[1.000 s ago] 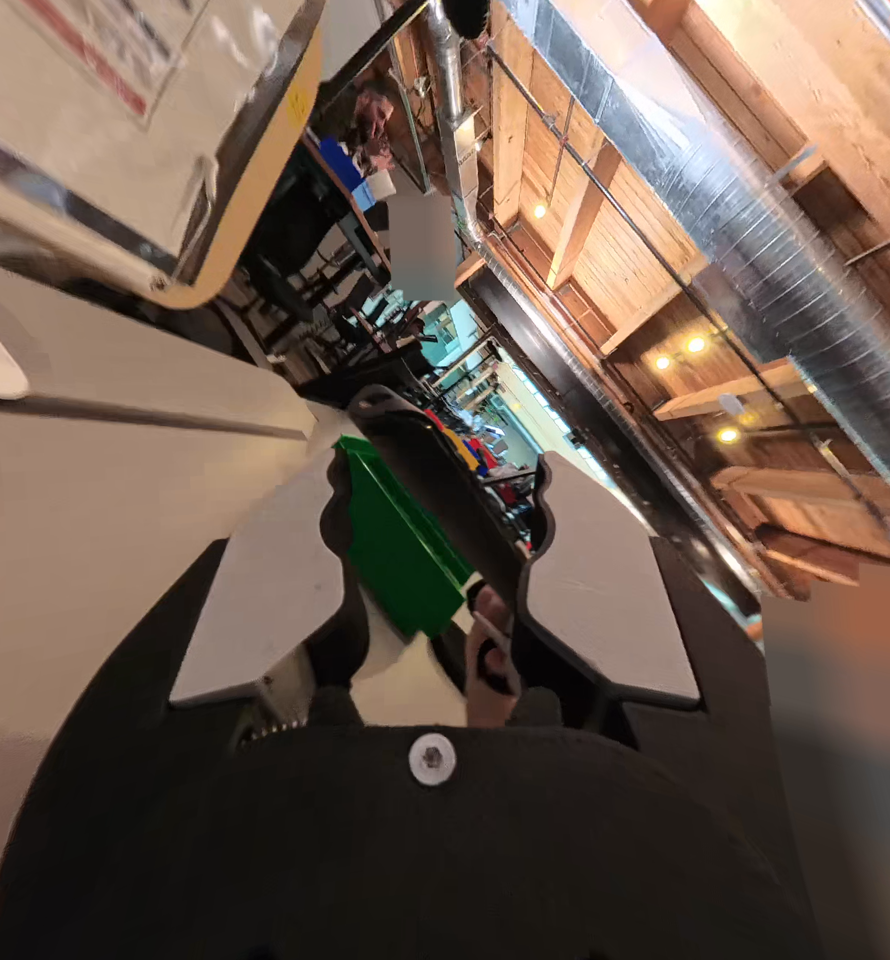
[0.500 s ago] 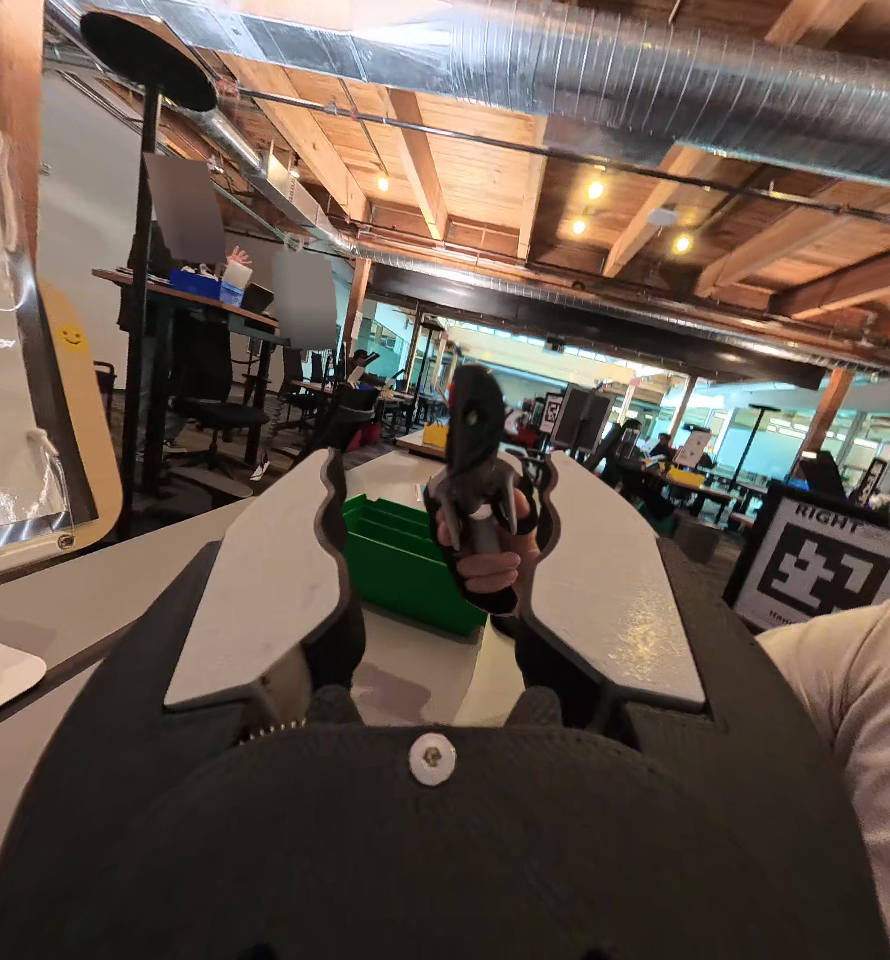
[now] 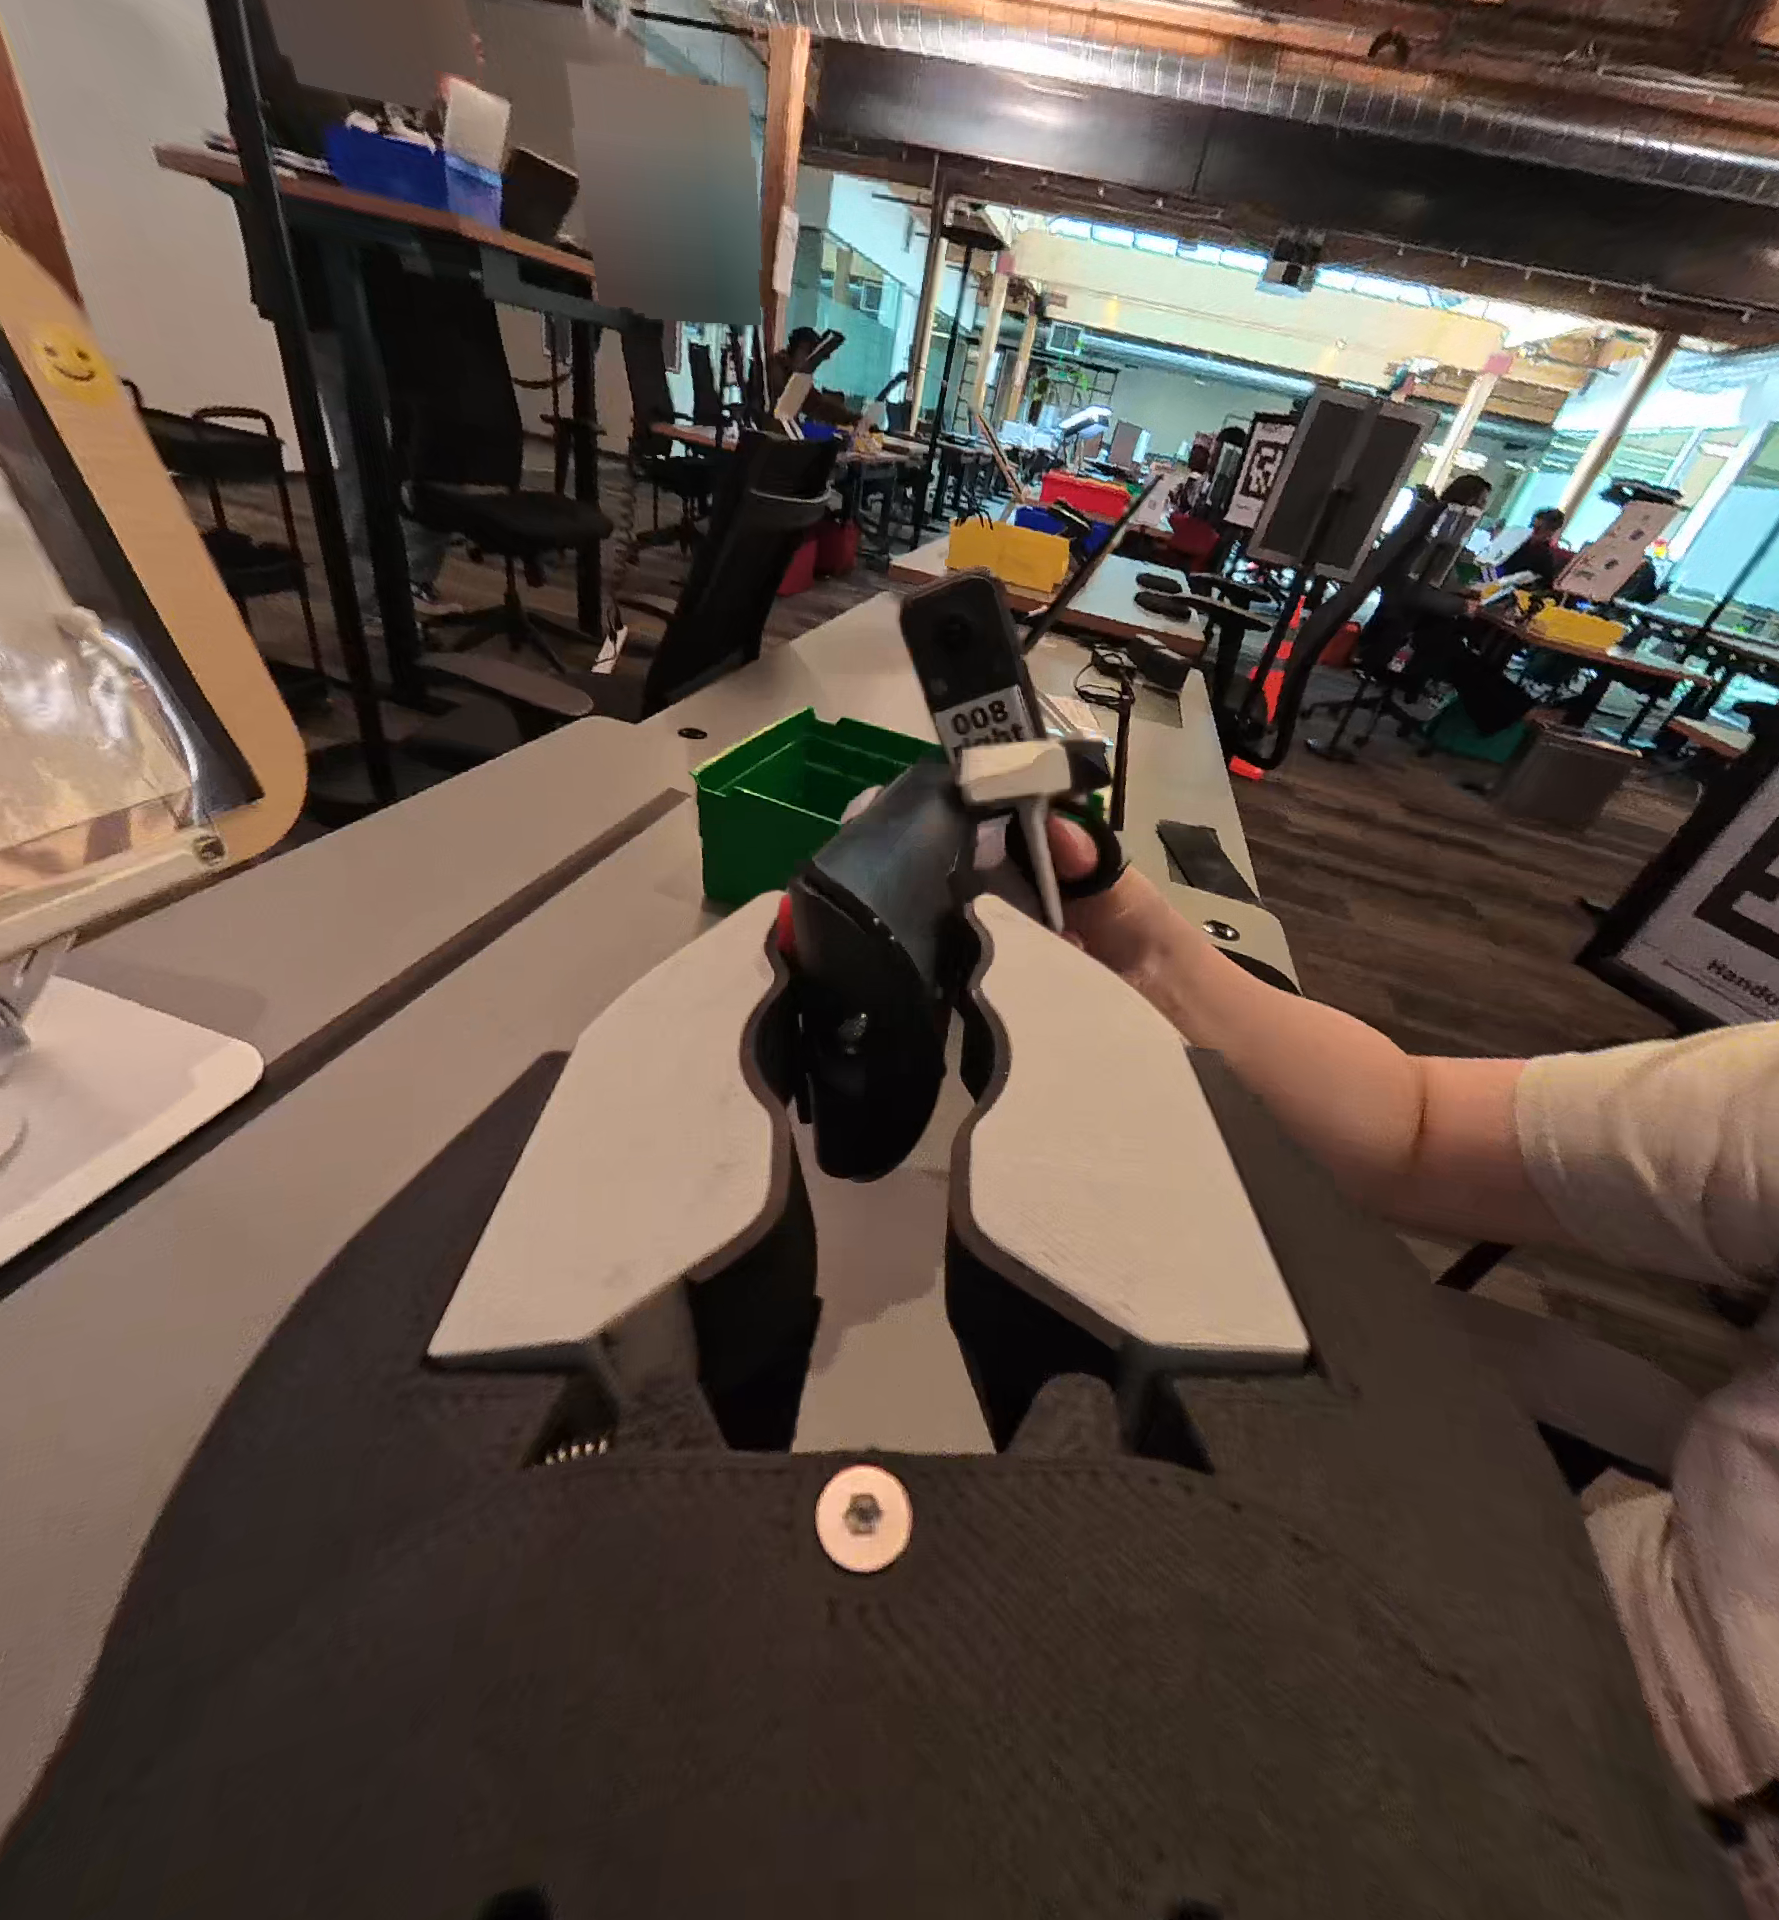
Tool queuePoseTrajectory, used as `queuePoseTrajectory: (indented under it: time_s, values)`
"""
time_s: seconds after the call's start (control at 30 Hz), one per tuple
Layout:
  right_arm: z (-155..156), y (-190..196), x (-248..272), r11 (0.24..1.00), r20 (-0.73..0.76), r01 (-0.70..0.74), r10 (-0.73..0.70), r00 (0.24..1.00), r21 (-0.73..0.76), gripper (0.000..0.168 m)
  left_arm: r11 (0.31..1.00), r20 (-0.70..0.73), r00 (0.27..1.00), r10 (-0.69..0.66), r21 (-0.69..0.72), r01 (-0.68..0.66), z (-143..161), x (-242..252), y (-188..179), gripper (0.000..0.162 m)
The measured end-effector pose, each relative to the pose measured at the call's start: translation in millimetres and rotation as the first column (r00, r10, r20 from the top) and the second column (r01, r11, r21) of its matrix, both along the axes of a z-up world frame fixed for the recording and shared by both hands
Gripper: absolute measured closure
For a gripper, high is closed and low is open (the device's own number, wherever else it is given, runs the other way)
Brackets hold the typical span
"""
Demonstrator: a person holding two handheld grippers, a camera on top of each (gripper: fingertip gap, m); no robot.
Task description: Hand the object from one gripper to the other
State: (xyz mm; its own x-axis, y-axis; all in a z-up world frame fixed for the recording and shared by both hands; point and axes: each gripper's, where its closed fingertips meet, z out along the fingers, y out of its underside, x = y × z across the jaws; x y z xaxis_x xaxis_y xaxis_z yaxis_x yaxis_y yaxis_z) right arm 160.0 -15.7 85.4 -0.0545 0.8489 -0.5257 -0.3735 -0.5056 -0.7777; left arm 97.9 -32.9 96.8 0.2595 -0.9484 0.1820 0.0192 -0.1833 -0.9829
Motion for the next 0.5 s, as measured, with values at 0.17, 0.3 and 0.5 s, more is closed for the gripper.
queuePoseTrajectory:
  time_s: [0.17, 0.3, 0.5]
  values:
    - [-17.7, 32.4, 11.0, 0.882, 0.218, 0.352, -0.427, 0.877, 0.313, 0.115, 0.972, 0.055, 0.979, 0.195, -0.147, -0.185, -5.5, -21.0, 35.7, 0.138]
    - [-8.7, 29.7, 13.5, 0.494, 0.192, 0.427, -0.794, 0.577, 0.758, 0.103, 0.894, 0.239, 0.922, 0.305, -0.406, -0.19, -16.9, -39.3, 66.3, 0.138]
    - [-26.7, 18.1, -19.4, -0.107, -0.098, -0.043, -0.981, 0.165, 0.993, 0.094, 0.732, 0.458, 0.835, 0.304, -0.674, 0.103, -42.5, -13.8, 74.1, 0.138]
